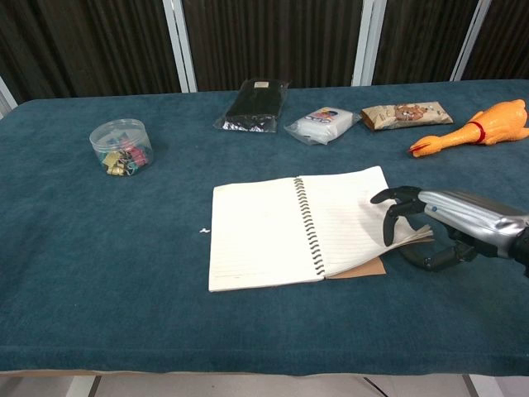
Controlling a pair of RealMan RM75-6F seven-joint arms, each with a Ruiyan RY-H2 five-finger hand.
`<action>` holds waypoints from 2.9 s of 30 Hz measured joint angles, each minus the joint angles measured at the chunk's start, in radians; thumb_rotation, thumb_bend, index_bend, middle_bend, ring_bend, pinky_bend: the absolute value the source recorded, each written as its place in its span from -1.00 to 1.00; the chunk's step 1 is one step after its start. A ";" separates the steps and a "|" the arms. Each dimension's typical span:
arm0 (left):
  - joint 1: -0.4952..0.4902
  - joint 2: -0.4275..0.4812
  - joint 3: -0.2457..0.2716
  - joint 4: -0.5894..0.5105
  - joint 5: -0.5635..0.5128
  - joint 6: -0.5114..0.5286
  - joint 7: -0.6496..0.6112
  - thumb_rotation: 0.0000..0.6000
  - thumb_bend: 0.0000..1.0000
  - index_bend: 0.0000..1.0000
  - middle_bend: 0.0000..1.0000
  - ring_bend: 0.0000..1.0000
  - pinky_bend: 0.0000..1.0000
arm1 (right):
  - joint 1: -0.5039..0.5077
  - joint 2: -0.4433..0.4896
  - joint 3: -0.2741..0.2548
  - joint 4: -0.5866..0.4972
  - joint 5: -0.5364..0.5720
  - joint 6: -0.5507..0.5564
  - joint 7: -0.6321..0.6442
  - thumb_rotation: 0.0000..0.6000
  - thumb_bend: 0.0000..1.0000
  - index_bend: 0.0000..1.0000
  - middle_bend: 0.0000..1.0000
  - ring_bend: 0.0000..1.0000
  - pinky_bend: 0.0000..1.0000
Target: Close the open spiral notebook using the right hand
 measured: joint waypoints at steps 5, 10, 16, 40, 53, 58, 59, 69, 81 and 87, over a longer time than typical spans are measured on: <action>0.000 0.001 0.000 0.000 0.000 0.001 -0.001 1.00 -0.25 -0.60 -0.82 -0.60 -0.19 | 0.001 0.001 -0.004 0.002 -0.003 -0.004 0.012 1.00 -0.03 -0.01 -0.80 -0.92 -0.62; 0.001 0.001 0.000 0.000 0.002 0.003 -0.002 1.00 -0.25 -0.60 -0.82 -0.60 -0.19 | 0.003 0.000 -0.006 0.006 -0.006 -0.006 0.017 1.00 -0.03 -0.03 -0.80 -0.92 -0.62; 0.001 0.001 -0.001 0.000 -0.002 0.002 -0.002 1.00 -0.26 -0.60 -0.82 -0.60 -0.19 | 0.011 0.004 -0.010 0.003 -0.009 -0.022 0.047 1.00 -0.03 -0.04 -0.77 -0.92 -0.62; 0.003 0.003 -0.002 -0.007 -0.009 0.002 0.004 1.00 -0.25 -0.60 -0.82 -0.60 -0.19 | 0.082 0.080 0.049 -0.114 -0.044 0.006 -0.117 1.00 -0.02 0.51 -0.49 -0.69 -0.47; 0.004 0.007 -0.002 -0.007 -0.010 0.002 -0.003 1.00 -0.25 -0.60 -0.82 -0.60 -0.19 | 0.239 0.089 0.089 -0.127 -0.088 -0.107 -0.168 1.00 -0.02 0.51 -0.48 -0.69 -0.46; 0.004 0.008 -0.003 -0.006 -0.010 0.003 -0.008 1.00 -0.25 -0.60 -0.82 -0.60 -0.19 | 0.284 0.072 0.095 -0.117 -0.100 -0.130 -0.168 1.00 -0.02 0.50 -0.48 -0.68 -0.44; 0.005 0.009 -0.003 -0.006 -0.011 0.003 -0.010 1.00 -0.25 -0.60 -0.82 -0.60 -0.19 | 0.293 0.066 0.097 -0.113 -0.101 -0.136 -0.168 1.00 -0.02 0.50 -0.48 -0.68 -0.43; 0.005 0.010 -0.006 -0.008 -0.023 0.001 -0.007 1.00 -0.25 -0.60 -0.82 -0.60 -0.19 | 0.354 0.026 0.102 -0.074 -0.104 -0.162 -0.119 1.00 -0.02 0.50 -0.48 -0.68 -0.43; 0.008 0.011 -0.007 -0.017 -0.028 0.004 0.003 1.00 -0.25 -0.60 -0.82 -0.60 -0.19 | 0.423 -0.058 0.101 0.018 -0.118 -0.159 0.057 1.00 -0.02 0.49 -0.48 -0.68 -0.43; 0.008 0.012 -0.005 -0.017 -0.023 0.005 0.001 1.00 -0.25 -0.60 -0.82 -0.60 -0.19 | 0.454 -0.120 0.081 0.112 -0.135 -0.157 0.132 1.00 -0.02 0.47 -0.48 -0.68 -0.43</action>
